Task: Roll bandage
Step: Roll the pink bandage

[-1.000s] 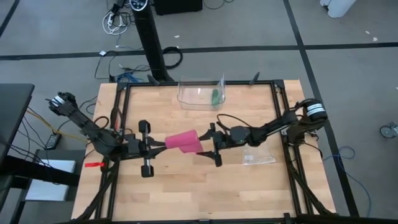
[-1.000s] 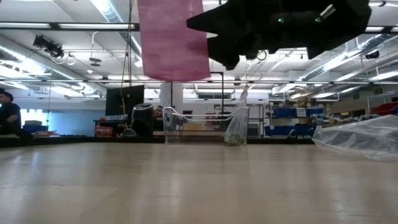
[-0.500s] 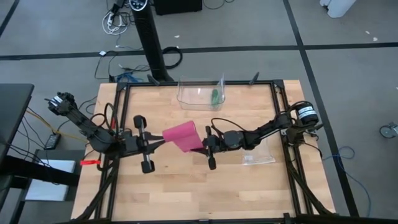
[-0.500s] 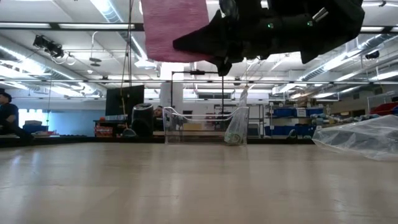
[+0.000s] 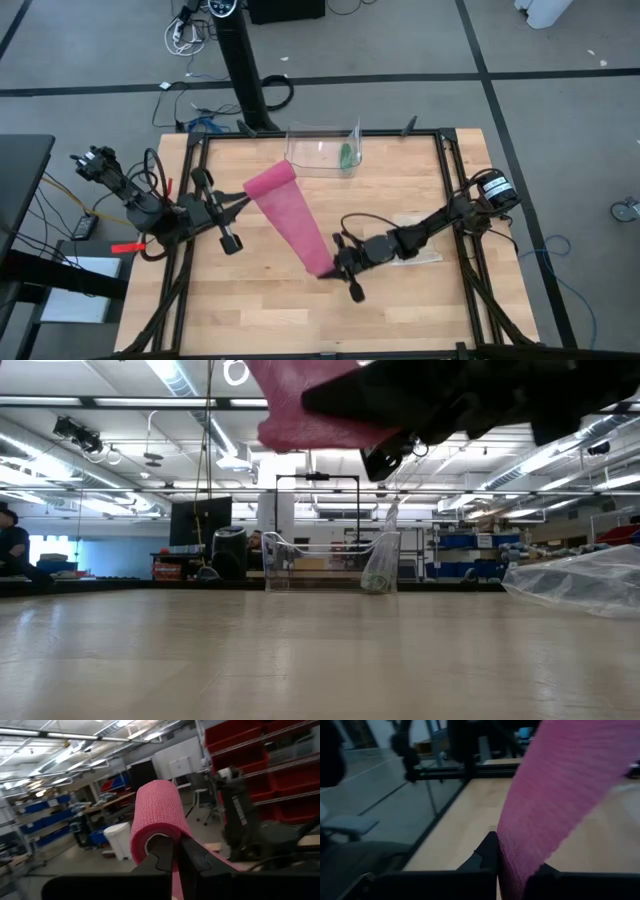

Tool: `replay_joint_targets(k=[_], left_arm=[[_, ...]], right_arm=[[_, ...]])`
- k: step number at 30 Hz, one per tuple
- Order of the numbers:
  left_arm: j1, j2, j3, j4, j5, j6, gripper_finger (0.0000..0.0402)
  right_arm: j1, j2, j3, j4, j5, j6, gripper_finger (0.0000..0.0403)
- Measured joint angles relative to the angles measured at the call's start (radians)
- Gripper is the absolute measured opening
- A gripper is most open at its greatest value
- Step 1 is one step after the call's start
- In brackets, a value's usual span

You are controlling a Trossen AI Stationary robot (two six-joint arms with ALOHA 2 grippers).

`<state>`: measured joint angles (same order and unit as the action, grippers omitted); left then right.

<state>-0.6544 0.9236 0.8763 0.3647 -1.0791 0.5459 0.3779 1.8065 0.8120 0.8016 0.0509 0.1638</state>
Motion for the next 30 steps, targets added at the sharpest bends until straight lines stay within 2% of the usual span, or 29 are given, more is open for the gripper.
replay_joint_targets(k=[6,11,15,21,26,30], left_arm=[[0.000,-0.035,-0.001,-0.138,-0.026,-0.030,0.0013],[0.000,-0.035,-0.010,-0.374,-0.075,-0.176,0.0013],[0.000,-0.035,-0.101,-0.443,-0.131,-0.295,0.0013],[0.008,-0.025,-0.313,-0.397,-0.126,-0.458,0.0013],[0.026,0.028,-0.476,-0.185,-0.042,-0.528,0.0013],[0.042,0.125,-0.516,-0.046,0.027,-0.527,0.0013]], right_arm=[[0.066,-0.033,0.000,-0.014,0.005,0.003,0.0001],[0.085,-0.117,0.000,-0.016,0.006,-0.009,0.0001],[0.089,-0.215,0.000,-0.042,0.010,-0.045,0.0001],[0.085,-0.339,0.041,-0.174,0.090,-0.097,0.0000],[0.064,-0.357,0.155,-0.324,0.114,-0.140,0.0000],[0.031,-0.343,0.273,-0.428,0.152,-0.144,0.0000]])
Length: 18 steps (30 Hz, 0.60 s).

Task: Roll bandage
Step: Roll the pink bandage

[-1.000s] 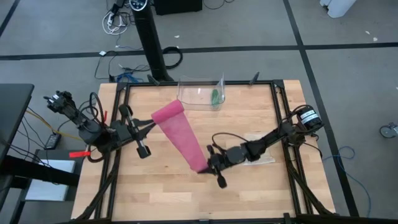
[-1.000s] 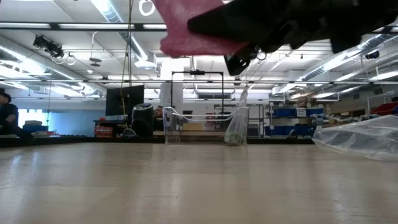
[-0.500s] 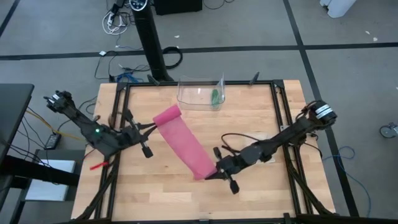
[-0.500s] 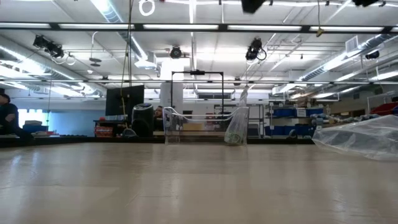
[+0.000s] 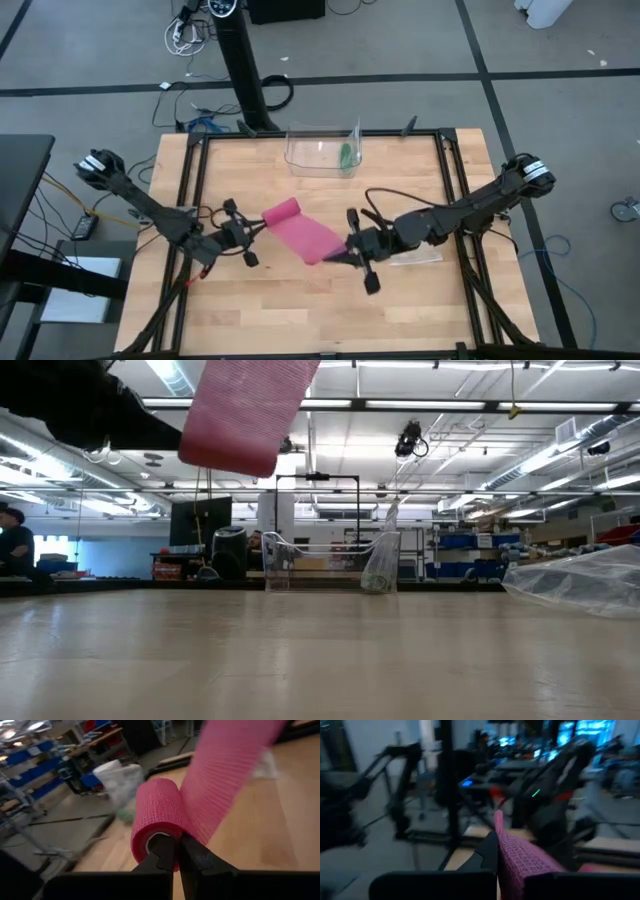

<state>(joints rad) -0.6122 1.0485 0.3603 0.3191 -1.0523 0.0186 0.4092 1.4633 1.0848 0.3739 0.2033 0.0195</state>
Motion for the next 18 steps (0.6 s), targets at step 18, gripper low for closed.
replay_joint_targets(k=[18], left_arm=[[0.003,0.425,0.321,0.058,0.191,0.125,0.0013]], right_arm=[[-0.291,0.025,0.247,-0.201,-0.018,-0.012,0.0000]])
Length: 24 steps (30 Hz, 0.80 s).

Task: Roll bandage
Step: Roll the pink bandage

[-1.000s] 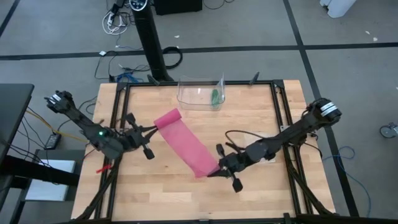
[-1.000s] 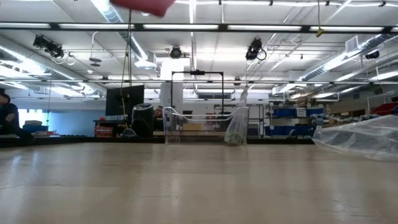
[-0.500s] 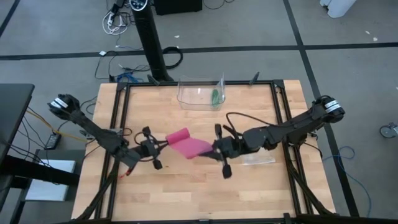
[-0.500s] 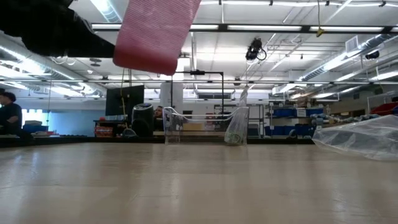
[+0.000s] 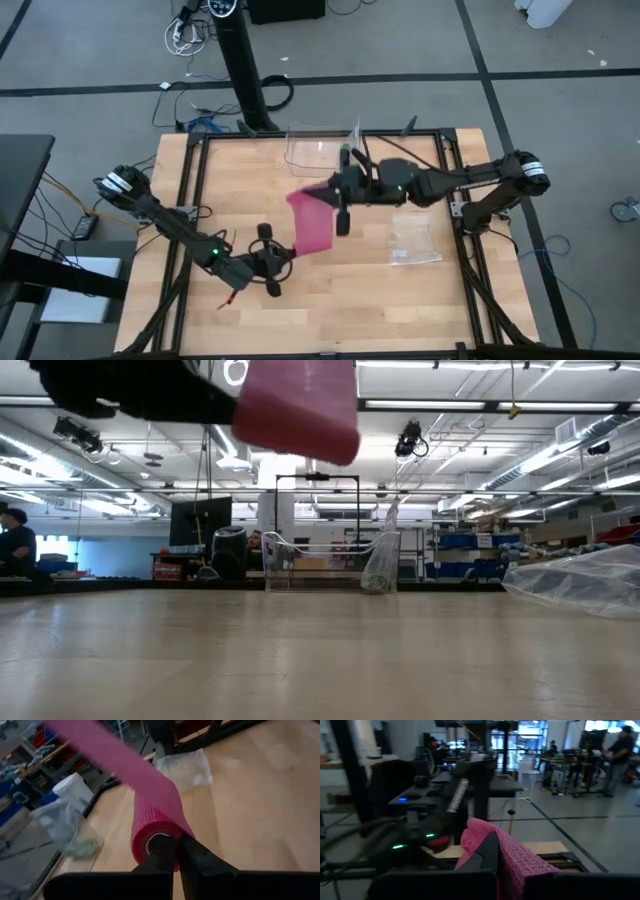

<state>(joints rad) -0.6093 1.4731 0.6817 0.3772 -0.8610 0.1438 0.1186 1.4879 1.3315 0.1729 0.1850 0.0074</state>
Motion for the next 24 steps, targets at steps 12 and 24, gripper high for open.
replay_joint_targets(k=[12,24], left_arm=[[-0.001,0.054,0.095,-0.003,0.045,0.057,0.0013],[-0.001,0.054,0.095,0.012,0.076,0.048,0.0013]], right_arm=[[-0.126,0.107,0.001,-0.067,-0.129,0.141,0.0036],[-0.160,0.147,0.000,-0.100,-0.163,0.235,0.0203]])
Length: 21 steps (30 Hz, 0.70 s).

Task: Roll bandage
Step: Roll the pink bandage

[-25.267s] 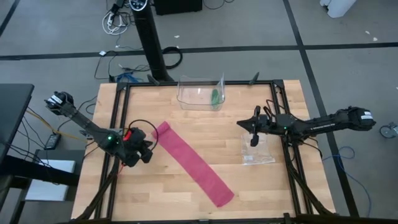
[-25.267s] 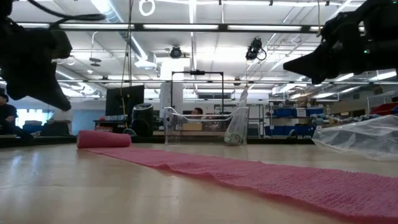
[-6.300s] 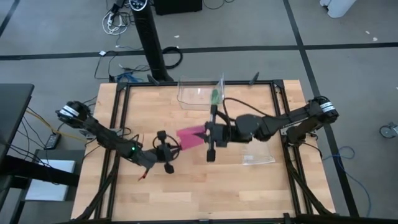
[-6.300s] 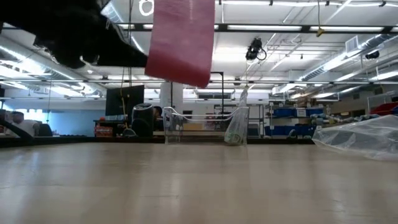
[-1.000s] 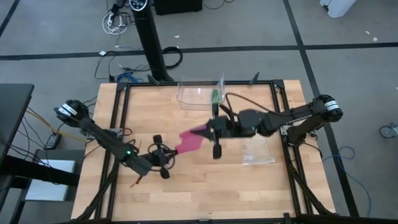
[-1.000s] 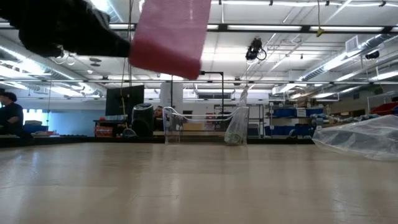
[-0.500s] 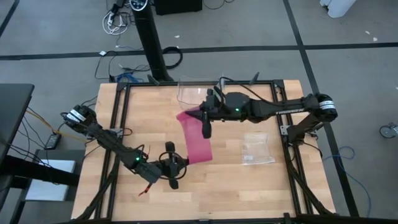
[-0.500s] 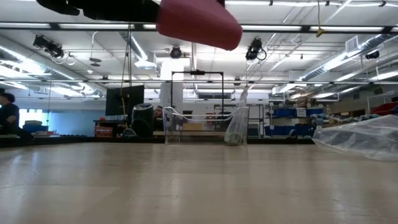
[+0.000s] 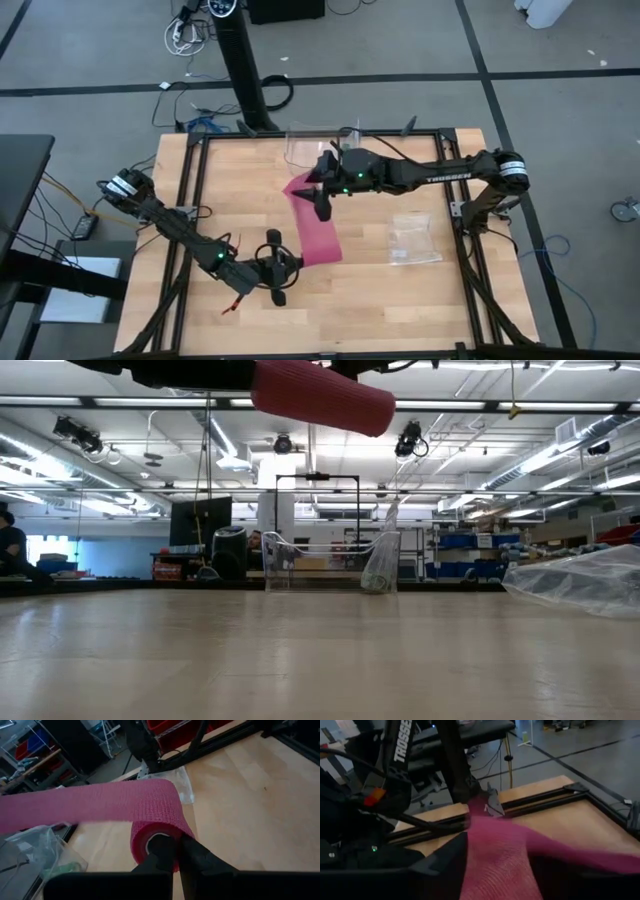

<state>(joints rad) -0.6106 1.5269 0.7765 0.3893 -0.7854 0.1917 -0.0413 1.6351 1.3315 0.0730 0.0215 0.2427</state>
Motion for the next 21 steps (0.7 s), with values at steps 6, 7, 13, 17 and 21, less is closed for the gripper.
replay_joint_targets(k=[6,7,13,17,21], left_arm=[[0.000,0.000,0.000,0.009,0.019,0.000,0.0013],[0.000,0.000,0.000,0.011,0.021,0.000,0.0013],[0.000,0.000,0.000,0.010,0.021,-0.013,0.0013],[0.000,0.000,0.000,0.009,0.027,-0.016,0.0013],[0.000,0.000,0.000,0.008,0.039,-0.025,0.0013]], right_arm=[[-0.002,-0.011,0.000,-0.007,0.000,0.019,0.0268],[-0.003,-0.011,0.000,-0.014,0.000,0.033,0.0276],[-0.019,-0.011,0.000,-0.087,-0.001,0.148,0.0303],[-0.035,-0.011,0.000,-0.150,-0.052,0.219,0.0309],[-0.045,-0.011,0.000,-0.228,-0.082,0.256,0.0306]])
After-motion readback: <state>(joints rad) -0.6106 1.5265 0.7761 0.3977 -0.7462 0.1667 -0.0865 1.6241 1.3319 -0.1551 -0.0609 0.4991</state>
